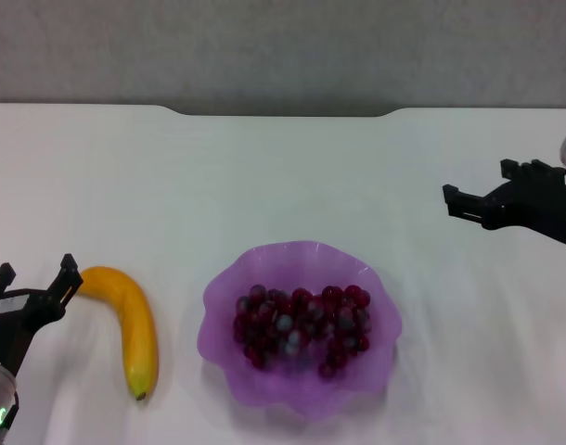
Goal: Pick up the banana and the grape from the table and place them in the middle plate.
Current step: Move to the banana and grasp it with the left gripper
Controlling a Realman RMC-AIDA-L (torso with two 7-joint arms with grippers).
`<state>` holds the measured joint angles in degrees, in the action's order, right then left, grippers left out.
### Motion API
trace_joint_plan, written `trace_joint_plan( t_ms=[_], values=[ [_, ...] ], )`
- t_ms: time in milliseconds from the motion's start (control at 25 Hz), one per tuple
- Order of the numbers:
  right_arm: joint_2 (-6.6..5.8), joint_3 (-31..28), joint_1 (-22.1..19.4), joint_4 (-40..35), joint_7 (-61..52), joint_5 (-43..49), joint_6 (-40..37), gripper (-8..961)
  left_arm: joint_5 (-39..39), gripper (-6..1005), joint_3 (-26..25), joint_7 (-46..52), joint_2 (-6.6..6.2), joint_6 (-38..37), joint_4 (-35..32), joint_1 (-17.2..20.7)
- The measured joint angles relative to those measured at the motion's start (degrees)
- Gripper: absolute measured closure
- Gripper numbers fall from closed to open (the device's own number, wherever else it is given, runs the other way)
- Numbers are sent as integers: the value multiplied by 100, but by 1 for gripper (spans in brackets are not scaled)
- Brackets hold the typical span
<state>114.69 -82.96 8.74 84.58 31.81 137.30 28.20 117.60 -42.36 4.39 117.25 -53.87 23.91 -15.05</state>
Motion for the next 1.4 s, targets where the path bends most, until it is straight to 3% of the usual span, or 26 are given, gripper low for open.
trace_joint_plan(
  t_ms=[160,520,920,1040,1200,1280,1320,1400],
  values=[
    [-4,201,-79,-382,276,0,-667,65,0,86,0,0,0,0,0,-4],
    [-3,1442,-165,-1525,635,-3,-3289,67,0,87,0,0,0,0,0,-16],
    [15,2832,29,-3131,436,-54,-6366,69,46,87,53,0,0,39,79,-62],
    [15,3030,118,-3392,138,-62,-6735,69,59,88,61,0,-16,190,224,-58],
    [11,3066,183,-3573,-85,-62,-6766,70,203,88,23,-39,-131,596,718,-17],
    [14,3088,235,-3678,-97,-62,-6760,70,438,88,-285,-376,-293,1307,1364,36],
    [16,3094,256,-3715,-101,-62,-6751,70,438,88,-285,-376,-293,1307,1364,36],
    [18,3099,279,-3738,-106,-61,-6736,70,495,89,-704,-811,-383,2043,1990,124]
  ],
)
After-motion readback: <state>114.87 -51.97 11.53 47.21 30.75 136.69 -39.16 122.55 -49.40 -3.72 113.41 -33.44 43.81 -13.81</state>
